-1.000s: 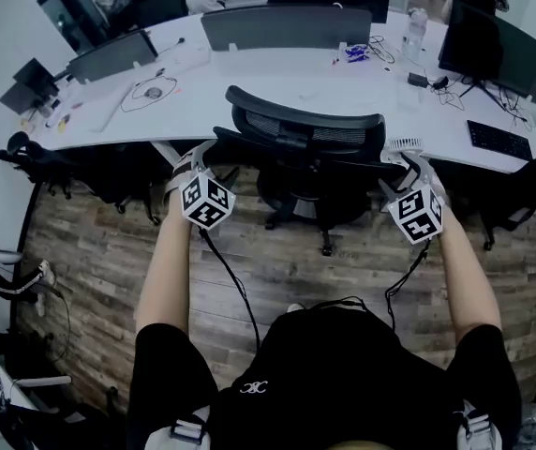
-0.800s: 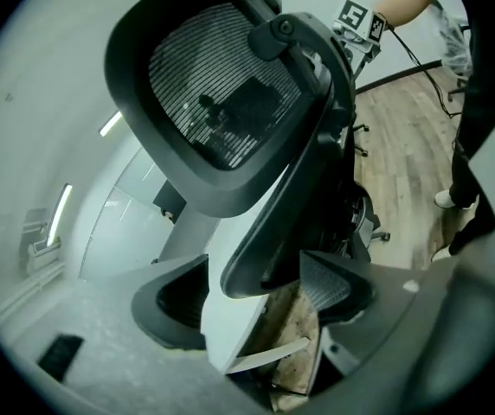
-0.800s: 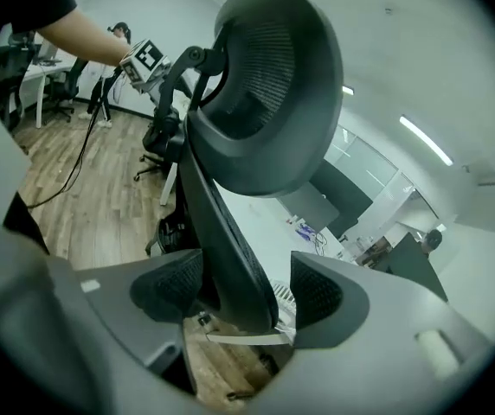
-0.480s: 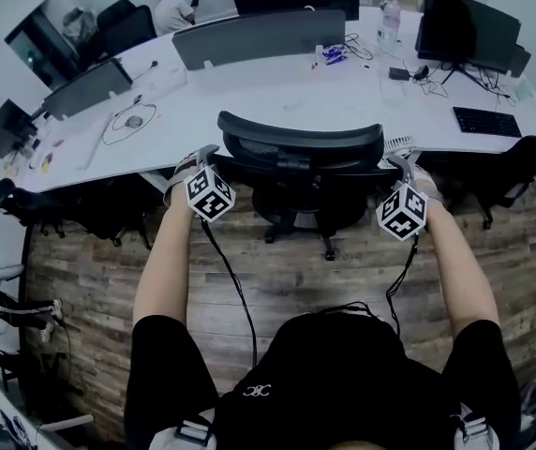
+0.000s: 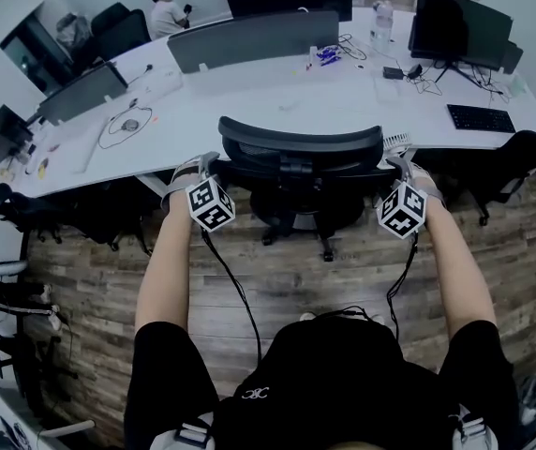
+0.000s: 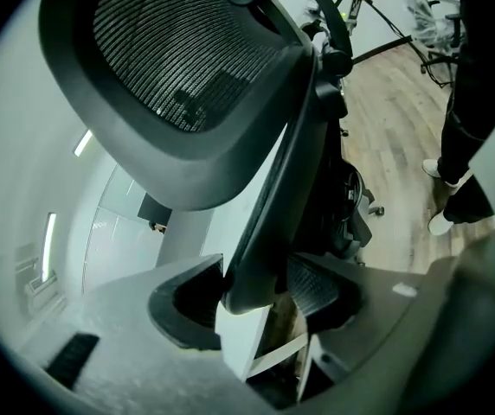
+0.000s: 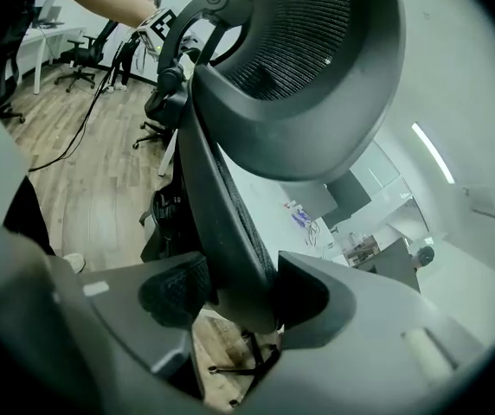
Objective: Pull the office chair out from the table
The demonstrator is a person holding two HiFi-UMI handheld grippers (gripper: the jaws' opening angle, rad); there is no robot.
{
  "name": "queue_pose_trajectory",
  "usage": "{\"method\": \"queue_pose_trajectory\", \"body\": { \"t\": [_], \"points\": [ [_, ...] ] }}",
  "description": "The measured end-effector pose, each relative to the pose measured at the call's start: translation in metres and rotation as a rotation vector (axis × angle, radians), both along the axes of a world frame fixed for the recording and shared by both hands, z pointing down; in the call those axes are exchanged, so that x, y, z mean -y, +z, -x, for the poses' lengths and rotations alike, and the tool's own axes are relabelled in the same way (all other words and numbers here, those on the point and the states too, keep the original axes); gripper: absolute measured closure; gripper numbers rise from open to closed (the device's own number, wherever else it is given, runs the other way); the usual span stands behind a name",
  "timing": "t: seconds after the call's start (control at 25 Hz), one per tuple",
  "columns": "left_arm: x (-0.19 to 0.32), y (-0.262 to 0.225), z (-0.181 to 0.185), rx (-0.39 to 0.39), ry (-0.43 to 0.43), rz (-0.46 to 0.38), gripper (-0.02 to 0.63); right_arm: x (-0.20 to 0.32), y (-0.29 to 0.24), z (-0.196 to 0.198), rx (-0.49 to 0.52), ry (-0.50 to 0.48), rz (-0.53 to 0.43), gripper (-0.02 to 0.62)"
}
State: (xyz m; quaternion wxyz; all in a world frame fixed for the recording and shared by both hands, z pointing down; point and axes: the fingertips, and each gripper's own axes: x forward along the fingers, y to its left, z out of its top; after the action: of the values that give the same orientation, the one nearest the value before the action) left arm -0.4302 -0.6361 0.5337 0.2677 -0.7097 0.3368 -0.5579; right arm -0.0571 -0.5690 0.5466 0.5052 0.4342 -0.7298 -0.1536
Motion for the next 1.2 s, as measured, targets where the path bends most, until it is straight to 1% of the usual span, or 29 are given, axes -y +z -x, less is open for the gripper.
{"method": "queue_pose_trajectory", "body": {
  "t": [0.16, 0.56, 0.84, 1.2],
  "points": [
    [-0.019, -0.001, -0.002, -0.002, 0.022, 0.0, 0.395, -0.013, 0.0, -0.003, 0.002, -0.01, -0.006, 0.356],
    [-0.082, 0.0, -0.015, -0.039, 0.059, -0.009, 0.405, -0.051, 0.004, -0.019, -0.015, -0.013, -0.006, 0.353],
    [-0.133, 0.001, -0.02, -0.032, 0.012, -0.002, 0.408, -0.081, 0.005, -0.028, -0.007, -0.037, -0.016, 0.348],
    [-0.197, 0.003, -0.03, -0.023, -0.069, 0.01, 0.408, -0.121, 0.007, -0.039, -0.018, -0.091, -0.002, 0.348]
  ]
}}
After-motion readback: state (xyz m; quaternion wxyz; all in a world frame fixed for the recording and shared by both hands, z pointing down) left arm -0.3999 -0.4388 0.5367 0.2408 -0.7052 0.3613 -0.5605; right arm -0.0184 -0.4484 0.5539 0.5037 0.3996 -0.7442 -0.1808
